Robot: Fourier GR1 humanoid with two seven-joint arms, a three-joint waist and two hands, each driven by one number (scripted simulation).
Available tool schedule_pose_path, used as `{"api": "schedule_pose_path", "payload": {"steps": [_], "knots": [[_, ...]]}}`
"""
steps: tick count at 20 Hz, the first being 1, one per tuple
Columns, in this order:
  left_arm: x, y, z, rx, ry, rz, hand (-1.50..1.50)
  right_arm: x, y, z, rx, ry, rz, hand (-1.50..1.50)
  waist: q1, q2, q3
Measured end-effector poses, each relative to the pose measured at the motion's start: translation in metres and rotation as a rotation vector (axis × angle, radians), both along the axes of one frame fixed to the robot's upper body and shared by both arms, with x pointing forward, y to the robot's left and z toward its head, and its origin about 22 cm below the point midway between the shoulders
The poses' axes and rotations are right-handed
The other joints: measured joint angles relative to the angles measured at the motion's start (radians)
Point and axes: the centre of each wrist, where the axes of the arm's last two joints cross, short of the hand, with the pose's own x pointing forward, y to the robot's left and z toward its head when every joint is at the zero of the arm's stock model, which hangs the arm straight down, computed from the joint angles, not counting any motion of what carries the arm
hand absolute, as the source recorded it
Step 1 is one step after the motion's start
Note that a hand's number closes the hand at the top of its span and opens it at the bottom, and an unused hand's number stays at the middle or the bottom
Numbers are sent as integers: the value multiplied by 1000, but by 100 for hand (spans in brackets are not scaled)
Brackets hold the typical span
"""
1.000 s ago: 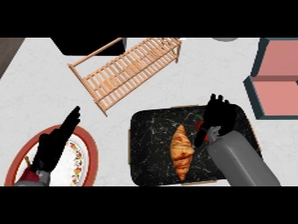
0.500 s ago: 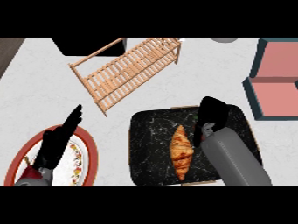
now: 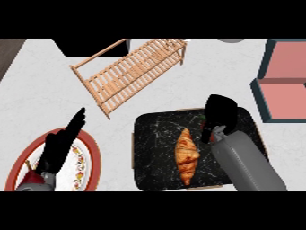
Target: Pick the bell pepper from the tray and place it in the tiered shelf
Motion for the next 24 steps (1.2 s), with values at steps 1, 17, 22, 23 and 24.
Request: {"api": "schedule_pose_path", "payload": {"steps": [1,17,22,23,24], "knots": [[0,-1,0,-3,-4,-1,0,0,-3,2,15,1,75,150,2,2,1],[-4,1,1,-3,1,10,0,26,-78,138,334,-377,637,150,-6,2,3],[-2,-2,0,-2,-6,2,0,34,-72,189,475,-515,620,150,-1,3,2],[-3,-1,0,-7,-5,-1,0,38,-71,195,489,-531,615,150,1,4,2],[-3,0,1,-5,-5,-4,0,42,-65,202,498,-544,611,150,3,4,2]]}}
